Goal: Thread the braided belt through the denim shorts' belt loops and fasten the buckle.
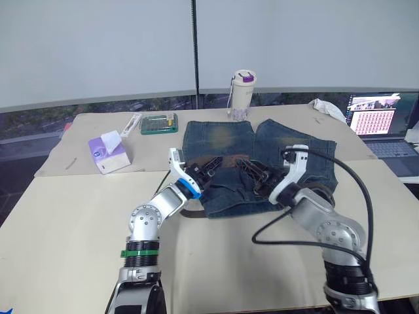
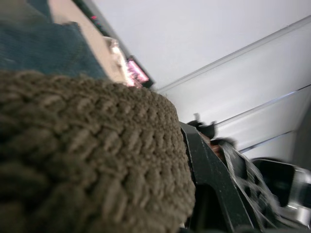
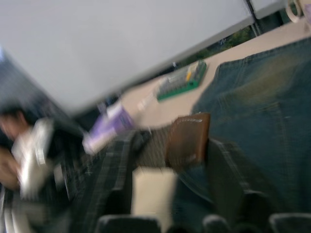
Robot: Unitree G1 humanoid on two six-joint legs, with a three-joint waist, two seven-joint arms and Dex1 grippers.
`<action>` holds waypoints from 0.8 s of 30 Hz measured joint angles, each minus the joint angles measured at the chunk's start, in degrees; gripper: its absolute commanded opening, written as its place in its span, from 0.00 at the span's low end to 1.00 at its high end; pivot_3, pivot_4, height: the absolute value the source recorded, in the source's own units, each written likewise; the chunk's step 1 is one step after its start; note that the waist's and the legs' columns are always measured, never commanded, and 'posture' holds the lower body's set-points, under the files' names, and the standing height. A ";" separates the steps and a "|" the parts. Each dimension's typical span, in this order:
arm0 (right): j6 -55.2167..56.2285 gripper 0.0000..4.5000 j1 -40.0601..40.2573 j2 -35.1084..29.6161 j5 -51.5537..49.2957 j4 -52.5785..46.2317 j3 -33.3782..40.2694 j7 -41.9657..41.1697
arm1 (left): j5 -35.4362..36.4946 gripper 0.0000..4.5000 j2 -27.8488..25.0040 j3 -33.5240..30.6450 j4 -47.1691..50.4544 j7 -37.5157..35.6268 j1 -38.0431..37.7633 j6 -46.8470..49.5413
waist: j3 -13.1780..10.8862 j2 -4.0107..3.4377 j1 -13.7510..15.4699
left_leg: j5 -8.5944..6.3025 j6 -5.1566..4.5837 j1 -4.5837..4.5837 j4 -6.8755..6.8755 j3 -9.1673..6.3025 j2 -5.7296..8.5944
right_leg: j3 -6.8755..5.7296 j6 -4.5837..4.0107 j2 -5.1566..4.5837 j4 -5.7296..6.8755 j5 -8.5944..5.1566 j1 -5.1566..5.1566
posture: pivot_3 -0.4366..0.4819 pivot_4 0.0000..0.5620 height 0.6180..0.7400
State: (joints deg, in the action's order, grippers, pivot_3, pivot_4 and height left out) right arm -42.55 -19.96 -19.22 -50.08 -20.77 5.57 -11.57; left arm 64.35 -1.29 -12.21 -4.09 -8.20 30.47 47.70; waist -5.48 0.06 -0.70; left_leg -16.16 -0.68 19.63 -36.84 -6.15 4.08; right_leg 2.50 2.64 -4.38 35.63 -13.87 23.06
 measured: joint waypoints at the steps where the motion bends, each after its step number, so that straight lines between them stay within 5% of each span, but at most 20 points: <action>1: 0.79 0.89 1.17 -2.12 2.04 -0.65 -0.97 -2.31 | -0.66 0.00 -1.60 0.48 0.42 -0.50 -0.31 0.93 | -0.01 0.01 0.05 | 0.00 0.00 -0.03 0.01 0.00 0.00 | -0.02 0.01 0.01 -0.02 -0.01 -0.03 | 0.48 0.27 1.00; 3: 3.67 0.99 4.04 -6.86 6.71 -1.16 -2.90 -7.13 | -2.36 0.00 -4.88 2.20 1.28 -1.67 -1.40 3.12 | -0.01 0.02 0.17 | -0.01 -0.01 -0.08 0.02 0.01 0.03 | -0.04 0.02 0.00 -0.45 -0.01 -0.12 | 0.48 0.27 1.00; 11: 17.79 0.99 11.79 -19.51 26.31 2.63 -8.76 -20.03 | -7.23 0.00 -7.16 5.92 3.29 1.53 -4.52 10.16 | -0.12 0.19 0.92 | -0.03 0.00 -0.36 0.03 -0.01 0.02 | -0.05 0.03 -0.04 -0.68 -0.02 -0.54 | 0.48 0.27 1.00; 24: 22.53 0.99 12.38 -17.95 34.28 4.37 -11.61 -24.70 | -11.54 0.00 0.02 4.00 2.35 8.95 -3.20 10.42 | -0.25 0.40 1.73 | -0.03 0.04 -0.33 0.03 -0.01 0.02 | 0.01 0.02 -0.12 -0.72 -0.02 -0.58 | 0.48 0.27 1.00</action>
State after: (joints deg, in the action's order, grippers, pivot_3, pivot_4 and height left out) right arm -20.02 -7.57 -37.17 -15.80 -16.40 -6.04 -36.26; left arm 52.81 -1.27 -8.20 -1.74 0.75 27.27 58.12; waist -5.73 0.46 1.03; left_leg -16.19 -0.63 19.30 -36.81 -6.16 4.10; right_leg 2.51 2.67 -4.49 34.92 -13.89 22.48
